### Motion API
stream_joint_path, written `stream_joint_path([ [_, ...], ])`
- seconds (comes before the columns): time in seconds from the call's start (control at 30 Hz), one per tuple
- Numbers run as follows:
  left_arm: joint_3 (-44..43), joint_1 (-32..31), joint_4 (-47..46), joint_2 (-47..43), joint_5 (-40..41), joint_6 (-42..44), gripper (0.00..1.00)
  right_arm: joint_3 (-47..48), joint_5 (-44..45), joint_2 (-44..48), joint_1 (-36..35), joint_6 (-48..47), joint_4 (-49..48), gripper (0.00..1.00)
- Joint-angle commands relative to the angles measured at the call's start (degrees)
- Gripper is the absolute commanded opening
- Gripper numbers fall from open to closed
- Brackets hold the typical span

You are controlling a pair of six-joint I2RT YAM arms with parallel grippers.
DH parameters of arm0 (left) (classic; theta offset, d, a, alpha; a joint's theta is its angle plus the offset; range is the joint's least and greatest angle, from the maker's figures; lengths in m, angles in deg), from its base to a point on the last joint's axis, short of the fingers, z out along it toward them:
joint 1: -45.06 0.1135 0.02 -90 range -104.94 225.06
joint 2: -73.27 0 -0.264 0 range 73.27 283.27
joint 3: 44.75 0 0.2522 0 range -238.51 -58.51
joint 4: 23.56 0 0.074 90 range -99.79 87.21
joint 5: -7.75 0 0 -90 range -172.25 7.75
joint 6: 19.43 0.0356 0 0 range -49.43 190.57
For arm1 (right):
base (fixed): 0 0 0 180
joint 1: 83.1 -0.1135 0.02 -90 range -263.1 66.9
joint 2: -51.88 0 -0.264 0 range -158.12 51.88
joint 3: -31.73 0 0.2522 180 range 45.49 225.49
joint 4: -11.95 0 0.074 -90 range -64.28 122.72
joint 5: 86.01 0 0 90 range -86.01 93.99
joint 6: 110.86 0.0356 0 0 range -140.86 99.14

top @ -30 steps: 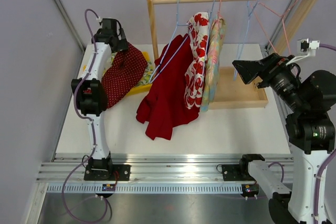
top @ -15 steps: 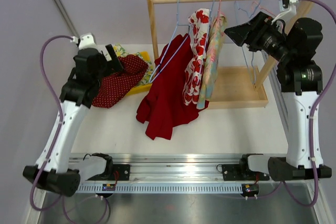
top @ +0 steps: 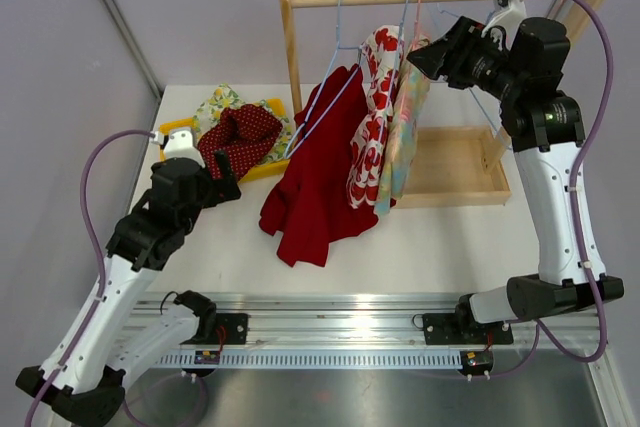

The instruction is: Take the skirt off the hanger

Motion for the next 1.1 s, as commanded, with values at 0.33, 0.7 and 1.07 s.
stream_joint_path([
  [0.33,7.20,-0.30,-0.13,-6.78,1.47,-1.45,0.99,-7.10,5.74,-0.90,-2.76,-0.97,-4.27,0.54],
  [0.7,6.51,-0.56,-1.36,-6.78,-0.02,0.04,0.99,-3.15,9.69,-1.52,-3.20,-2.28,-0.67,0.02],
  [1.07,-19.50,-19.97,-2.84,6.48,2.45,7.50,0.99,6.25,20.86,0.93,-3.11,-8.88,8.83,0.00],
])
